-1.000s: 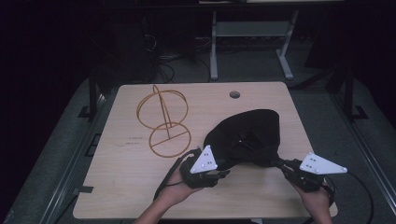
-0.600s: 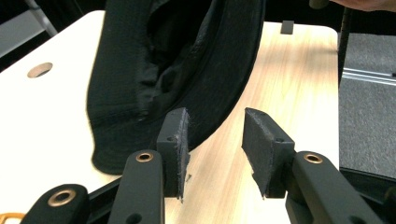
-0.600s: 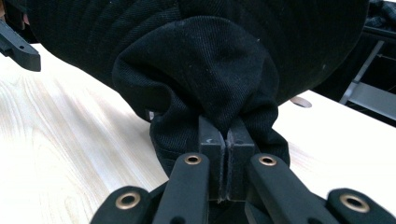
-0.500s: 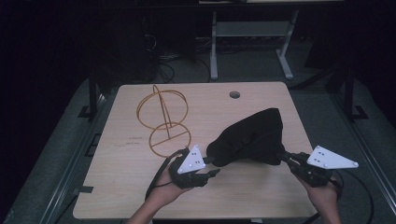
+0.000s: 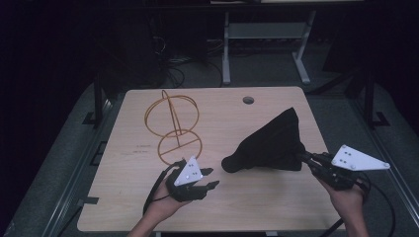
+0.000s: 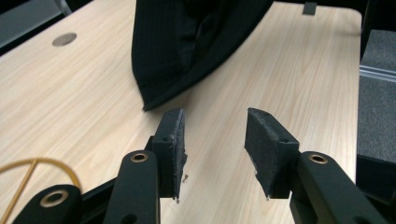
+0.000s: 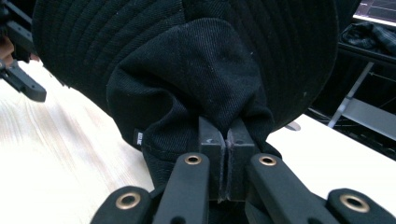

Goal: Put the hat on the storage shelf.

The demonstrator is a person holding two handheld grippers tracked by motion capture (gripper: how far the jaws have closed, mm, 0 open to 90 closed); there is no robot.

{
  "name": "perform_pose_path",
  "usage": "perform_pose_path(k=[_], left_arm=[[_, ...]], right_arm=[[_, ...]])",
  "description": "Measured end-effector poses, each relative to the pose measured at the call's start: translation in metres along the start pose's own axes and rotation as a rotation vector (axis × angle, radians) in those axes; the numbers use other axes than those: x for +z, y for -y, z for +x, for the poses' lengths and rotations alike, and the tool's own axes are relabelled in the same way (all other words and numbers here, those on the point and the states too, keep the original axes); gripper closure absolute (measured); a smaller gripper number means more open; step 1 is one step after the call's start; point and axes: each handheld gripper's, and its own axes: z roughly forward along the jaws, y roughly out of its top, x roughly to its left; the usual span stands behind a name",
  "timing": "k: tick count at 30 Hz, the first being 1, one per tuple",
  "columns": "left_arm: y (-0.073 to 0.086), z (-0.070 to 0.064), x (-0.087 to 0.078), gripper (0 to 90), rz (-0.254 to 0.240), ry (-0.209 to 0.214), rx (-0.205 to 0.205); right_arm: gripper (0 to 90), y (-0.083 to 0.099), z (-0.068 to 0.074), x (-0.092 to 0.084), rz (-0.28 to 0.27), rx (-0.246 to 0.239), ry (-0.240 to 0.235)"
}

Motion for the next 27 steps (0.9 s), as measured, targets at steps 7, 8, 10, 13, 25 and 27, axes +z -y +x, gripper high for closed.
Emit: perform_pose_path(k=[7,8,10,13,25,27], left_arm=[[0.014,0.004,-0.003,55.9,0.016,-0.007,-0.018],[0.016,0.004,-0.003,55.8,0.020,-0.009,-0.022],[0.019,0.005,-0.004,55.8,0.023,-0.011,-0.025],[0.025,0.005,-0.005,55.3,0.032,-0.018,-0.026],[0.043,0.011,-0.008,51.5,0.058,-0.039,-0.047],[0.044,0.011,-0.008,50.0,0.060,-0.038,-0.048]], right_arm=[[88.3,-0.011,-0.003,0.002,0.007,-0.004,-0.008],[88.3,-0.013,-0.003,0.002,0.008,0.001,-0.013],[88.2,-0.014,-0.004,0.002,0.004,0.008,-0.018],[88.2,-0.018,-0.007,0.004,0.000,0.022,-0.027],[88.2,-0.037,-0.013,0.012,0.011,0.063,-0.064],[88.2,-0.040,-0.013,0.013,0.009,0.058,-0.067]])
